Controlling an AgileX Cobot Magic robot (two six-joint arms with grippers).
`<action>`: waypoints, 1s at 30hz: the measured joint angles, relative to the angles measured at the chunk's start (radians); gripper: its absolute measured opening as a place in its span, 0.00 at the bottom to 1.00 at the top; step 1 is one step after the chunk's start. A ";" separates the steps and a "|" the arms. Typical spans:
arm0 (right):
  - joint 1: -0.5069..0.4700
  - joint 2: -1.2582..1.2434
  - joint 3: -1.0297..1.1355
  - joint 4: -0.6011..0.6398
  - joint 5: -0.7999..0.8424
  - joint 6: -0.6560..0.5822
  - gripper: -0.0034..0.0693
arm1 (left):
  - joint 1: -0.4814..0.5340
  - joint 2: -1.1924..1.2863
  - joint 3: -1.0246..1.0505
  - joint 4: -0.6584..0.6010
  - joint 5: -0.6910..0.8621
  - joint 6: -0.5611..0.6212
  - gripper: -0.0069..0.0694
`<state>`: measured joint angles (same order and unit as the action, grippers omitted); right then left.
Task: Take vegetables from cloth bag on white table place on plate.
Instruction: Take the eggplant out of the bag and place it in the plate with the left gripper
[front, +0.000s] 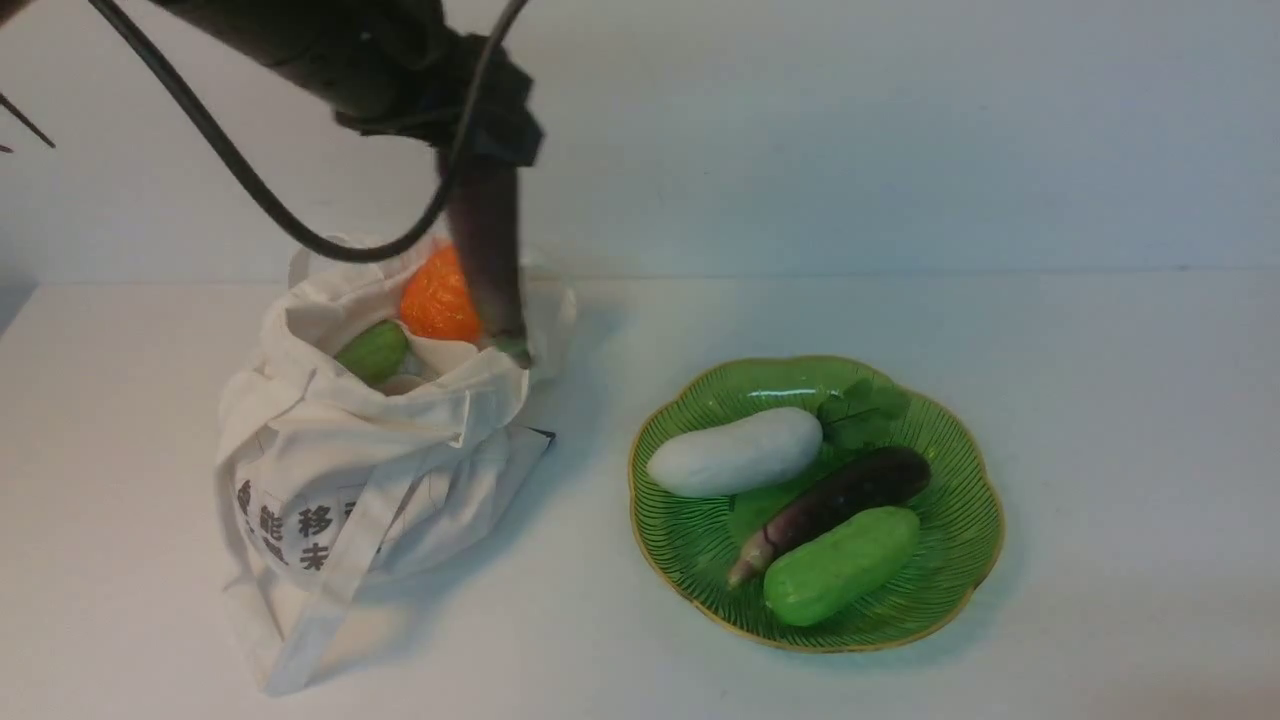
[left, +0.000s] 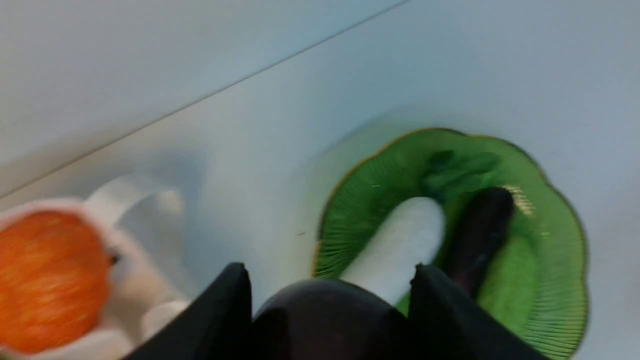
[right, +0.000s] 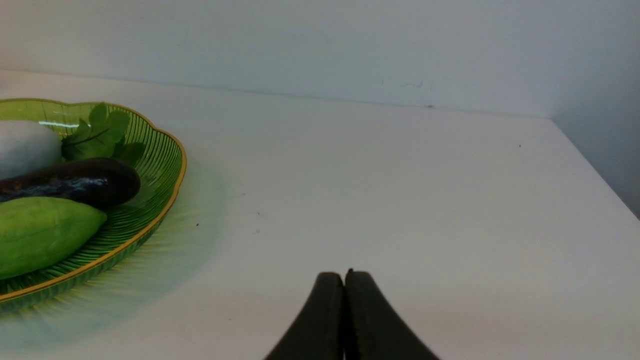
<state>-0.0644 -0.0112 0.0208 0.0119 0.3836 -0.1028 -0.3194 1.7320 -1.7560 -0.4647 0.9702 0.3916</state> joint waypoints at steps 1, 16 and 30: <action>0.000 0.000 0.000 0.000 0.000 0.000 0.03 | -0.013 0.000 0.000 -0.002 -0.002 0.002 0.57; 0.000 0.000 0.000 0.000 0.000 0.000 0.03 | -0.281 0.213 0.000 0.145 -0.054 0.039 0.57; 0.000 0.000 0.000 0.000 0.000 0.000 0.03 | -0.290 0.284 0.000 0.165 -0.069 0.026 0.58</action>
<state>-0.0644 -0.0112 0.0208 0.0119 0.3836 -0.1028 -0.6090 2.0161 -1.7560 -0.2999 0.9010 0.4181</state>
